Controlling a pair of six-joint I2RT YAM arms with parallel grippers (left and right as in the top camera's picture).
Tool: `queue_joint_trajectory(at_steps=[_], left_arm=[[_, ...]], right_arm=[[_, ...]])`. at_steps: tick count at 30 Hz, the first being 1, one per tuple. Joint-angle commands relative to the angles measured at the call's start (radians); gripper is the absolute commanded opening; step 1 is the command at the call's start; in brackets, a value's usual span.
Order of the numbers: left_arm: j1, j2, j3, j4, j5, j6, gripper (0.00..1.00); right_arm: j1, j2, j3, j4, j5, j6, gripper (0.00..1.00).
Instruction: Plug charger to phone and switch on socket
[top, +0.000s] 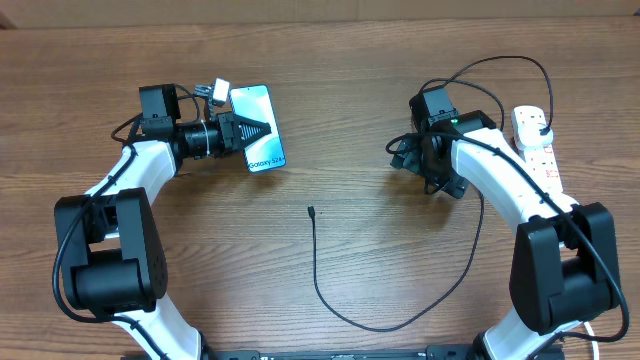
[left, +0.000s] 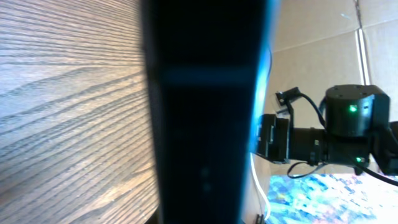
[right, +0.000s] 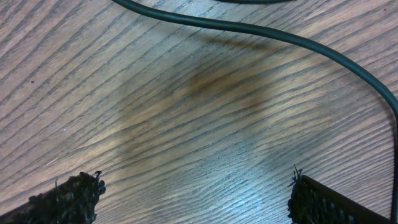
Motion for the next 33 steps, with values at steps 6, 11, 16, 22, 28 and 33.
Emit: queue_joint_trajectory(at_steps=[6, 11, 16, 22, 28, 33], left_arm=[[0.013, -0.013, -0.003, 0.001, -0.043, 0.015, 0.04], [0.008, -0.013, -0.003, -0.004, -0.048, 0.016, 0.04], [-0.016, -0.013, -0.003, -0.024, -0.048, 0.015, 0.04], [-0.029, -0.013, -0.003, -0.024, -0.048, 0.015, 0.04], [-0.029, -0.013, -0.003, -0.025, -0.048, 0.016, 0.04], [-0.031, -0.013, -0.003, -0.039, -0.048, 0.016, 0.04]], right_arm=[[-0.002, -0.032, 0.001, 0.005, 0.000, 0.004, 1.00], [-0.002, -0.032, 0.001, 0.005, 0.000, 0.004, 1.00], [-0.002, -0.032, 0.001, 0.005, 0.000, 0.004, 1.00], [-0.002, -0.032, 0.001, 0.005, 0.000, 0.004, 1.00], [-0.002, -0.032, 0.001, 0.005, 0.000, 0.004, 1.00], [-0.002, -0.032, 0.001, 0.005, 0.000, 0.004, 1.00]])
